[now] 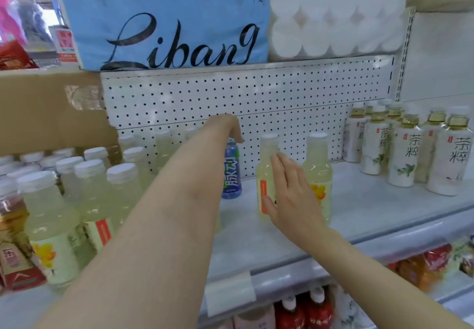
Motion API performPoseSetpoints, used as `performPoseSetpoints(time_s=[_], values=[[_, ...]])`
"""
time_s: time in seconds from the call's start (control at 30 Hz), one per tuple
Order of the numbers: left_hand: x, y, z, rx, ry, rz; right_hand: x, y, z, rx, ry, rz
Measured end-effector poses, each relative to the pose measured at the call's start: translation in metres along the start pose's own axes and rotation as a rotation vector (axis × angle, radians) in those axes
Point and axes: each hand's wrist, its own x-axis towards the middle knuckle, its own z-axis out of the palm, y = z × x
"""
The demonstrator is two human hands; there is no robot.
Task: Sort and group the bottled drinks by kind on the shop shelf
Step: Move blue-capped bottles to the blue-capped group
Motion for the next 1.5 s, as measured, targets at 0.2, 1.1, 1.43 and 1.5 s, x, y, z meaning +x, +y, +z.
performPoseSetpoints(time_s=[0.2, 1.1, 1.43, 1.5], values=[[0.030, 0.006, 0.033, -0.272, 0.114, -0.134, 0.004, -0.003, 0.015, 0.230, -0.163, 0.178], [-0.165, -0.110, -0.106, -1.294, 1.089, 0.055, -0.011, -0.060, 0.008, 0.983, -0.199, 0.472], [-0.220, -0.156, -0.077, -1.203, 1.035, 0.043, -0.010, -0.134, 0.014, 0.948, -0.190, 0.416], [-0.229, -0.168, -0.072, -1.207, 1.009, 0.031, -0.010, -0.140, 0.016, 0.914, -0.174, 0.416]])
